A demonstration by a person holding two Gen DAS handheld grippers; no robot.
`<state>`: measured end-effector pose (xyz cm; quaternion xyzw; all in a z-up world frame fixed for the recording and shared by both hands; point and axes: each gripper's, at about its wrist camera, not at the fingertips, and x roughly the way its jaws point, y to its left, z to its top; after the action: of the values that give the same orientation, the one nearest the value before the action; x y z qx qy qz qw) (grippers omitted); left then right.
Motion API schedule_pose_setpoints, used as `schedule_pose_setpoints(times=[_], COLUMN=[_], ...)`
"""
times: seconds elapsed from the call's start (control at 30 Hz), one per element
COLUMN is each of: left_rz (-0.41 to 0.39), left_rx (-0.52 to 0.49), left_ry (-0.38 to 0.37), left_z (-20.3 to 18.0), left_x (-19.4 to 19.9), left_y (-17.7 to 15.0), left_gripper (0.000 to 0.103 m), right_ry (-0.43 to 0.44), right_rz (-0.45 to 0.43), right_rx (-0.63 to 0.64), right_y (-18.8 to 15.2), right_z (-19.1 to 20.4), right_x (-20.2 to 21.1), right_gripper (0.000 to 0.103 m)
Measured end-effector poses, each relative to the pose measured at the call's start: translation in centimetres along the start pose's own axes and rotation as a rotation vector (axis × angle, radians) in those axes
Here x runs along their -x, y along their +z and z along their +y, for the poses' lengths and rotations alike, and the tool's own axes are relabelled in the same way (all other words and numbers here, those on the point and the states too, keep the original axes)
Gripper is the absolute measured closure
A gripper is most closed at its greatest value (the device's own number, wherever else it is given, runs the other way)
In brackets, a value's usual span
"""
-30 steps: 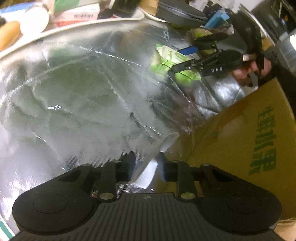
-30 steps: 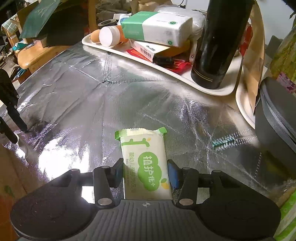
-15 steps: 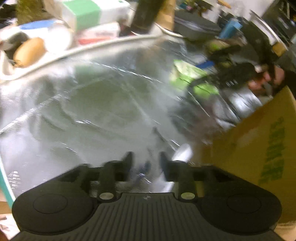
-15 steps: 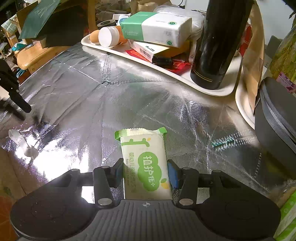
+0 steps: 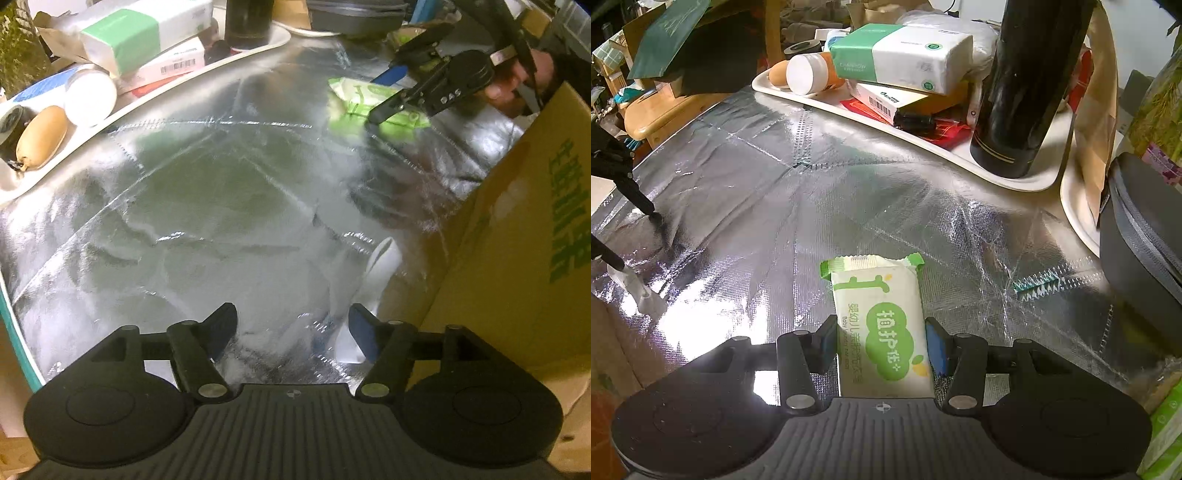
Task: Organize soft objects
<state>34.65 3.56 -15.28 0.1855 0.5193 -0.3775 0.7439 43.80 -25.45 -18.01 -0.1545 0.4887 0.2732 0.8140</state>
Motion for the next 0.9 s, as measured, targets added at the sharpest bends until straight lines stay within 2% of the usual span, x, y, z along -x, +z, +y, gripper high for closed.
schedule_pose_setpoints(times=[0.1, 0.17, 0.2, 0.3, 0.33, 0.4, 0.47, 0.53, 0.8, 0.9], left_rz=[0.016, 0.025, 0.020, -0.002, -0.025, -0.077, -0.089, -0.066, -0.063, -0.057], left_rx=[-0.047, -0.123, -0.129, -0.044, 0.000, 0.064, 0.050, -0.013, -0.090, -0.123], left_ry=[0.052, 0.139, 0.183, 0.263, 0.256, 0.154, 0.068, 0.019, 0.010, -0.020], left_z=[-0.7, -1.6, -1.7, -0.3, 0.4, 1.4, 1.1, 0.5, 0.1, 0.0], left_x=[-0.3, -0.6, -0.7, -0.4, 0.1, 1.2, 1.6, 1.5, 1.9, 1.5], left_y=[0.0, -0.1, -0.1, 0.3, 0.3, 0.2, 0.1, -0.4, -1.6, -1.5], left_gripper=[0.036, 0.028, 0.021, 0.023, 0.023, 0.023, 0.023, 0.022, 0.023, 0.023], right_ry=[-0.001, 0.000, 0.000, 0.000, 0.000, 0.000, -0.001, -0.001, 0.000, 0.000], right_rz=[0.000, -0.001, -0.001, -0.002, -0.002, -0.002, -0.002, -0.003, -0.006, -0.007], right_rx=[-0.001, -0.001, -0.002, -0.003, -0.002, -0.002, -0.003, -0.004, -0.006, -0.007], right_y=[0.0, 0.0, 0.0, 0.0, 0.0, 0.0, 0.0, 0.0, 0.0, 0.1], right_z=[0.0, 0.0, 0.0, 0.0, 0.0, 0.0, 0.0, 0.0, 0.0, 0.0], right_x=[0.0, 0.0, 0.0, 0.0, 0.0, 0.0, 0.0, 0.0, 0.0, -0.1], right_gripper=[0.051, 0.051, 0.051, 0.051, 0.051, 0.051, 0.051, 0.051, 0.051, 0.051])
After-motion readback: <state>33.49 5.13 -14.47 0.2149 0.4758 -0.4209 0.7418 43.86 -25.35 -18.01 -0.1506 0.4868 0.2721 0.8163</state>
